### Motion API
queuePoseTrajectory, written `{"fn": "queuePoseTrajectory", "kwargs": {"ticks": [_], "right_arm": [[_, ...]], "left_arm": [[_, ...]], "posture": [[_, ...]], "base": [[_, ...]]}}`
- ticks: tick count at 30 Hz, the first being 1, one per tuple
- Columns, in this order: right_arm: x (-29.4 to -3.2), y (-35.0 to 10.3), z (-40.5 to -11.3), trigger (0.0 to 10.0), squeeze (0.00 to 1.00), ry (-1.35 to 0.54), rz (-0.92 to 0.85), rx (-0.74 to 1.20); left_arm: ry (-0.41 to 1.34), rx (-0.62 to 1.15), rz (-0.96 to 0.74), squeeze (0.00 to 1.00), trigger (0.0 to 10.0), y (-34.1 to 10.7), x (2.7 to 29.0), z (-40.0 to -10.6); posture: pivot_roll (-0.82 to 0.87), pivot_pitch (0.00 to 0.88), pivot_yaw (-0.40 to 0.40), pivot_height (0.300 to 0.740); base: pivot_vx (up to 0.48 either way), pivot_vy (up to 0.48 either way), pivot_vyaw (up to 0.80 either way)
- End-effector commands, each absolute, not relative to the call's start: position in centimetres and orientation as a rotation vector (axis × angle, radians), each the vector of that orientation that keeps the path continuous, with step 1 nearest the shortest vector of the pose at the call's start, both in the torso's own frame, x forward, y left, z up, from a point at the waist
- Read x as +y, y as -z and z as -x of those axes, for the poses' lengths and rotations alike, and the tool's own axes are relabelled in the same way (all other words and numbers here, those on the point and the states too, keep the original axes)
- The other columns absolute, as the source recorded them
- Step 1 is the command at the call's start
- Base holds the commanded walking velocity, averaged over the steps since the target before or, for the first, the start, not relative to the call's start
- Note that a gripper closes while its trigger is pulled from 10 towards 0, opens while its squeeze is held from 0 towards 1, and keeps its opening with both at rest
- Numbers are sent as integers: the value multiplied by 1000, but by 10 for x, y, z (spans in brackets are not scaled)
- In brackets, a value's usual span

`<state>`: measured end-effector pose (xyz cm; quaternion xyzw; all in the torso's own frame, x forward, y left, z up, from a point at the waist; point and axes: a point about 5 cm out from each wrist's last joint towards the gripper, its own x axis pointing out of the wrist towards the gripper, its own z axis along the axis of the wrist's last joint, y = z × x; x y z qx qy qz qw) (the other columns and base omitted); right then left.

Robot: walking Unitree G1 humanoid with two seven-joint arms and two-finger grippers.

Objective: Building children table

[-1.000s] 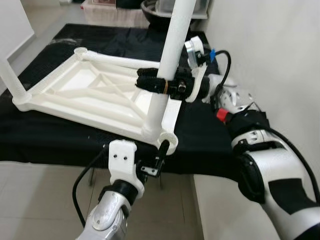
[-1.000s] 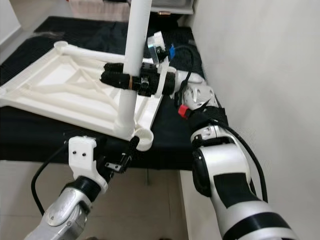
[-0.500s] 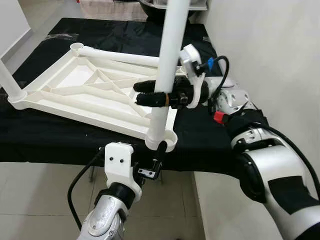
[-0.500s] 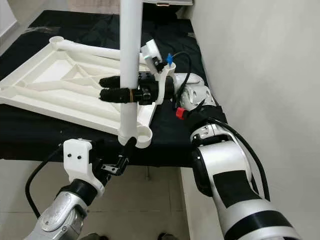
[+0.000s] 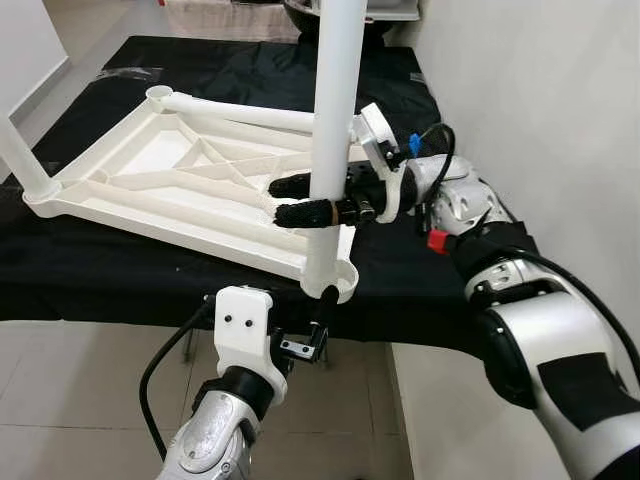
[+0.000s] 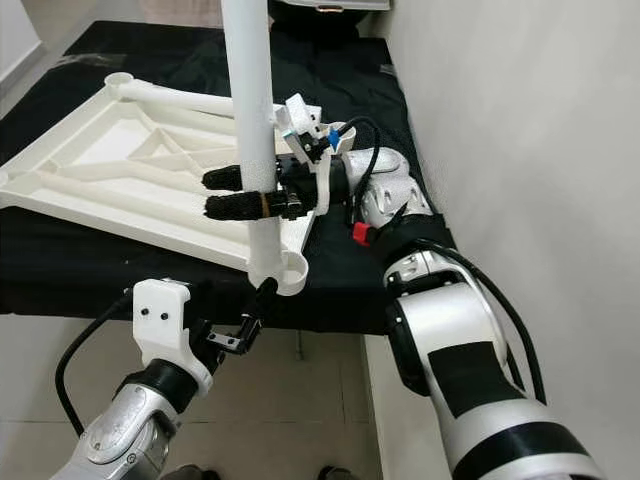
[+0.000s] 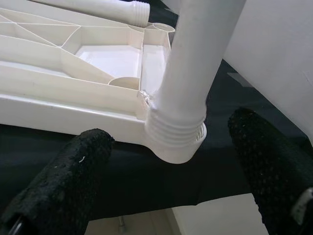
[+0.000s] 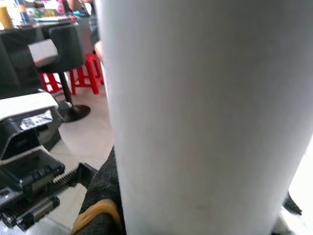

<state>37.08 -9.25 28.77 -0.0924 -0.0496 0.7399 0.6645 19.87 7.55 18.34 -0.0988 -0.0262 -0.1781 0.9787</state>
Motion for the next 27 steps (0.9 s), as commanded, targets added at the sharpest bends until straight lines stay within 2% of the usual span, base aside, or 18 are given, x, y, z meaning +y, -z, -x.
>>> {"fn": "queuePoseTrajectory", "kwargs": {"ticks": [1,8,27], "right_arm": [[-97,-295,-371,10000,0,-1675,226,-135],[-102,-298,-372,10000,0,-1662,223,-136],[-97,-276,-371,10000,0,-1675,188,-99]], "left_arm": [[394,-51,213,0,10000,-185,67,-193],[390,-50,210,0,10000,-184,68,-193],[388,-58,202,0,10000,-187,68,-194]], "posture": [[122,162,-67,740],[122,157,-67,740],[132,179,-60,740]], "base": [[0,0,0],[0,0,0],[0,0,0]]}}
